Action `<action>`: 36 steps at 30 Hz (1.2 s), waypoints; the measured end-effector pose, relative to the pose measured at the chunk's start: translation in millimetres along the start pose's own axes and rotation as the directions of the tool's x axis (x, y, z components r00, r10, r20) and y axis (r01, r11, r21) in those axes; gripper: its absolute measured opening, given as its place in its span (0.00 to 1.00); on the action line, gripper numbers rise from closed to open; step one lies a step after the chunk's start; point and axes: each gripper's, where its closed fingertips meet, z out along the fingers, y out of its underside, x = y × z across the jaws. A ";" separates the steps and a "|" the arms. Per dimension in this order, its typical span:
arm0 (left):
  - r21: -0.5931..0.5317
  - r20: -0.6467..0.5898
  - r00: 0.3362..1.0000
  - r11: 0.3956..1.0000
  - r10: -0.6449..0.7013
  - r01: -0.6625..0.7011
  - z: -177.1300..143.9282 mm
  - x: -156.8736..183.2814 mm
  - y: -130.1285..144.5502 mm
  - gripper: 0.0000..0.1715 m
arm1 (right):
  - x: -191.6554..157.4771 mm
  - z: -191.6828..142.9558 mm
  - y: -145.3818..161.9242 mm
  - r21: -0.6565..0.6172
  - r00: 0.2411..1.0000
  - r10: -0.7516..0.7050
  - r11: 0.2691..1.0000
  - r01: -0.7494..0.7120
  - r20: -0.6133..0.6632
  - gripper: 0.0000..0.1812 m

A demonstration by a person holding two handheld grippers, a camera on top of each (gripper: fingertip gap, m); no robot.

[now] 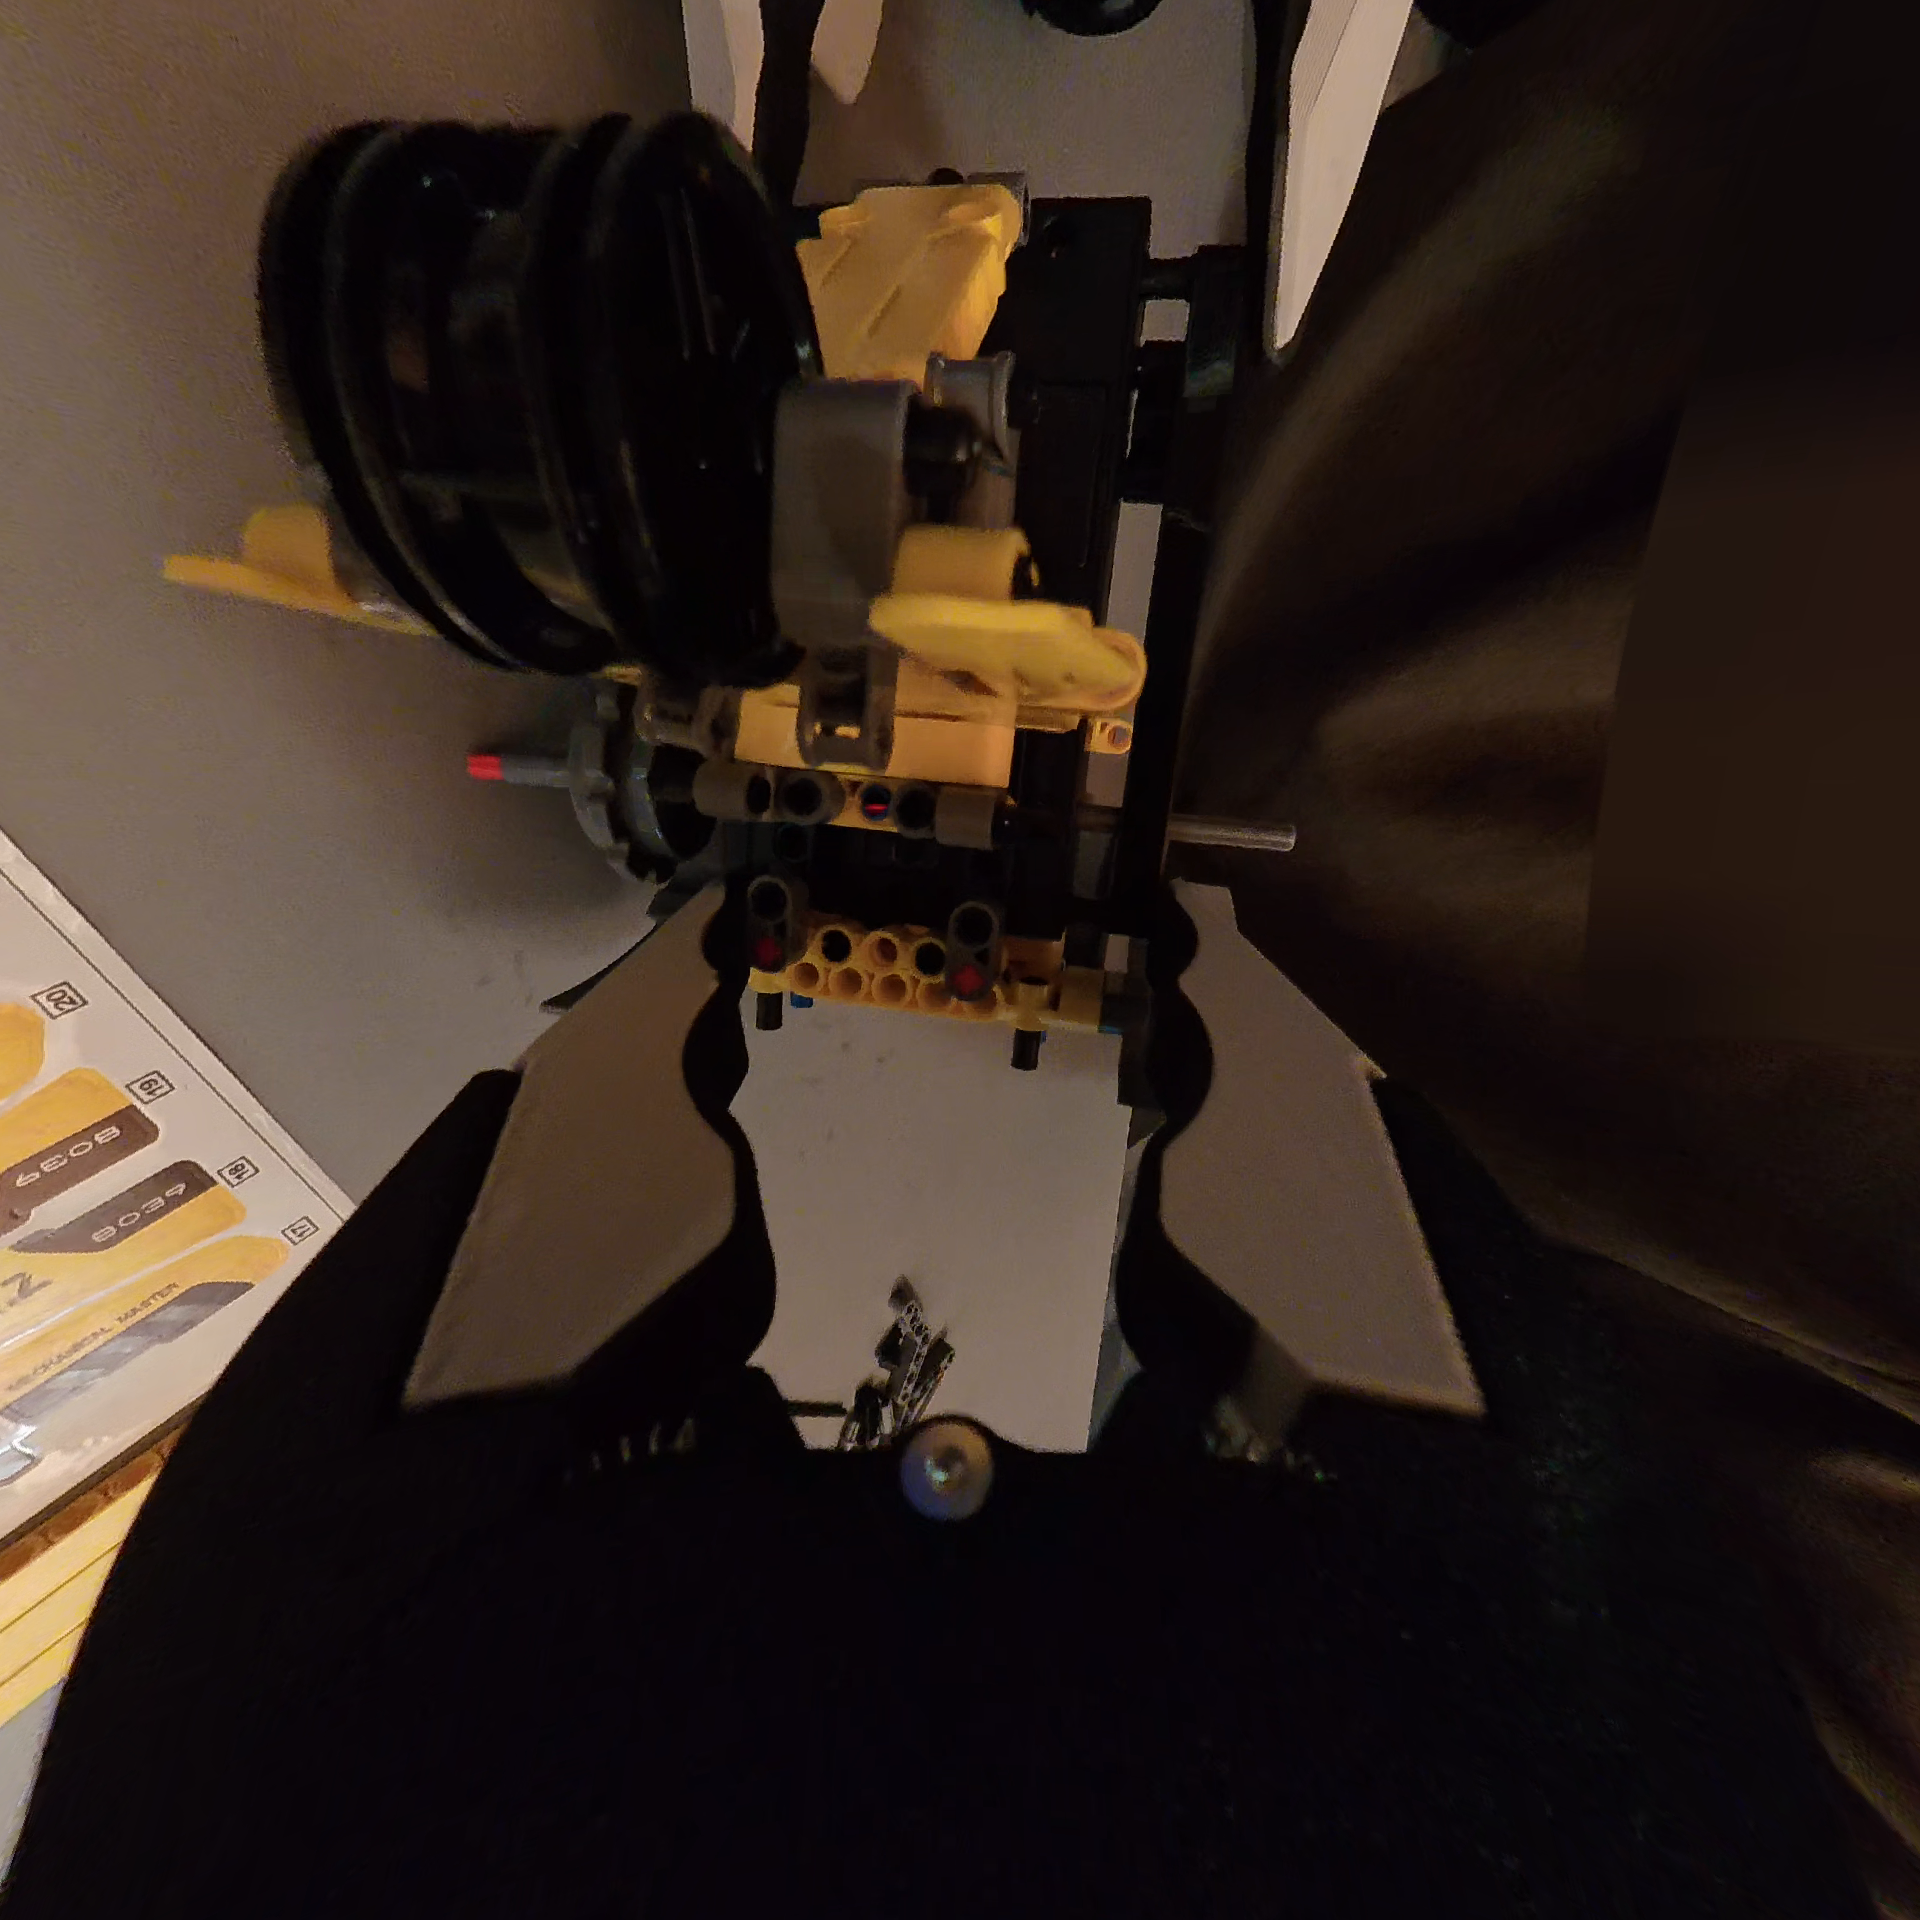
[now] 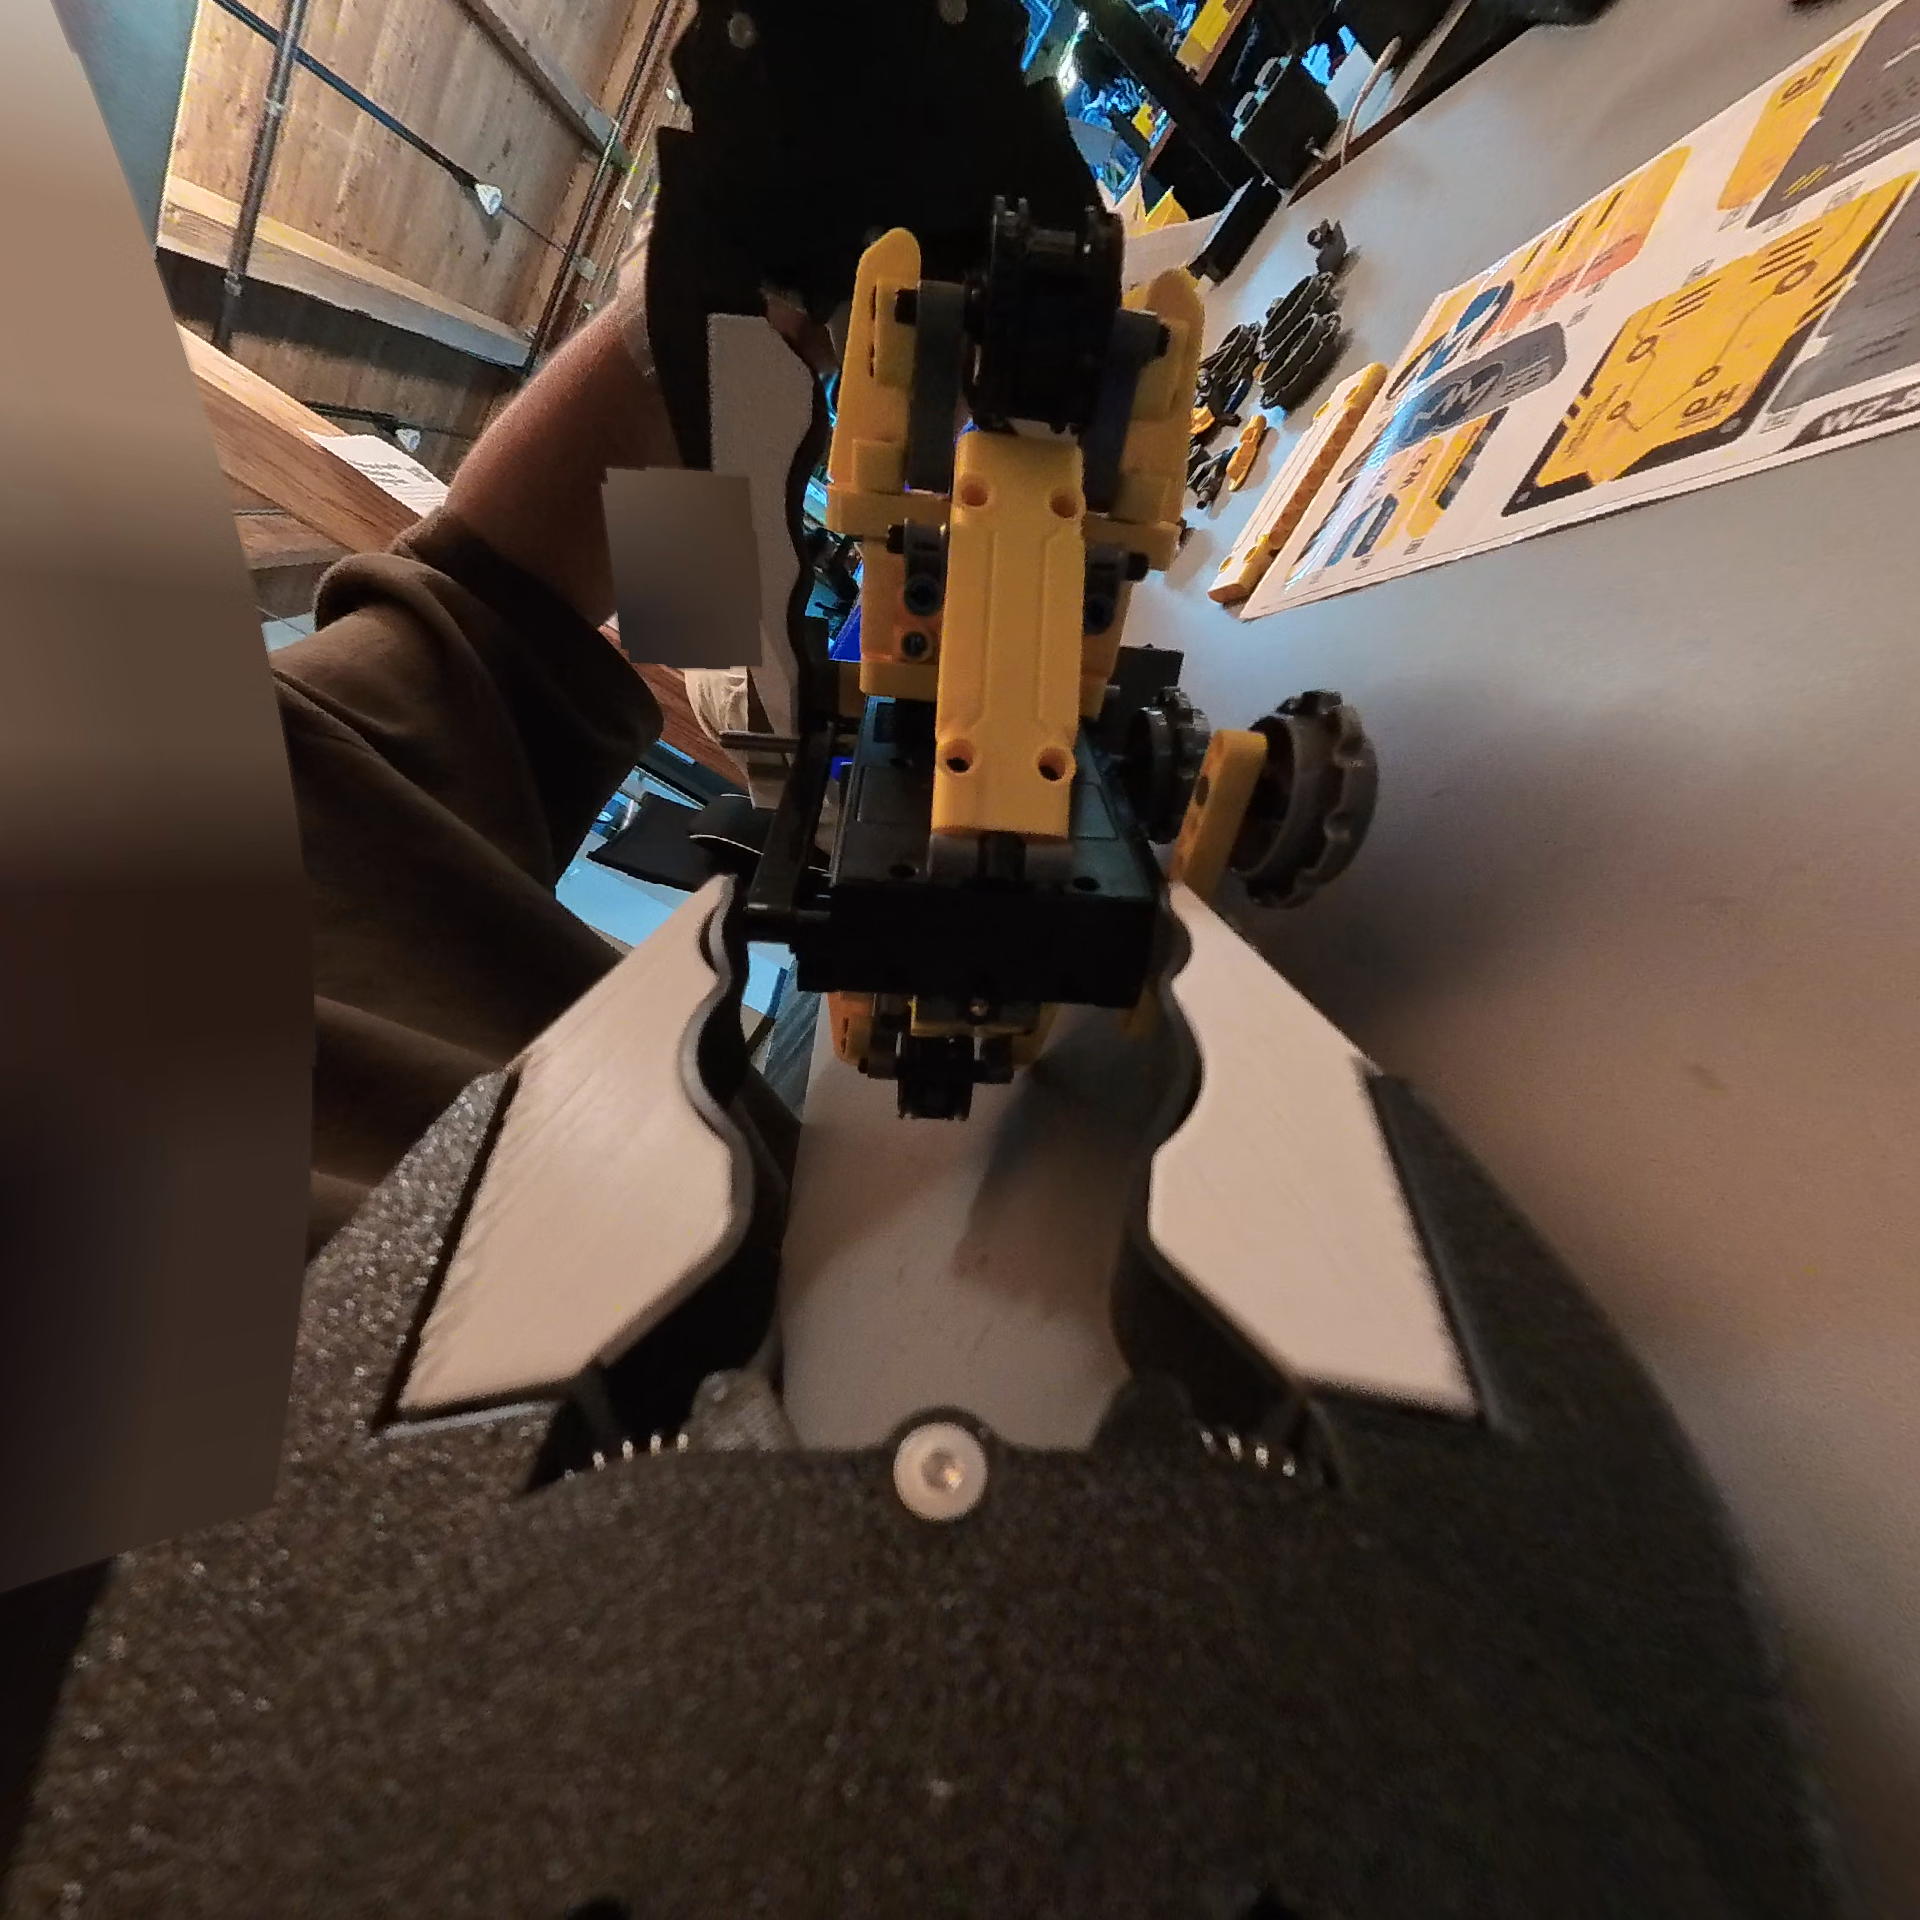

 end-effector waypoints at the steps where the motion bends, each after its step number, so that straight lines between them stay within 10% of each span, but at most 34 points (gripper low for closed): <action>1: 0.004 -0.001 1.000 1.000 0.001 -0.001 0.1 -0.1 -0.2 0.44 | -0.1 -0.2 0.0 -0.002 1.000 0.002 1.000 -0.002 -0.001 0.42; 25: 0.065 -0.022 1.000 0.998 -0.010 0.011 -0.9 -0.3 -2.1 0.44 | -0.4 -2.1 -0.6 0.006 1.000 0.019 1.000 -0.019 -0.009 0.41; 36: 0.122 -0.009 0.999 0.992 0.038 -0.036 -9.4 -3.1 -4.2 0.59 | -1.4 -6.3 1.3 -0.002 1.000 0.006 1.000 -0.006 -0.002 0.41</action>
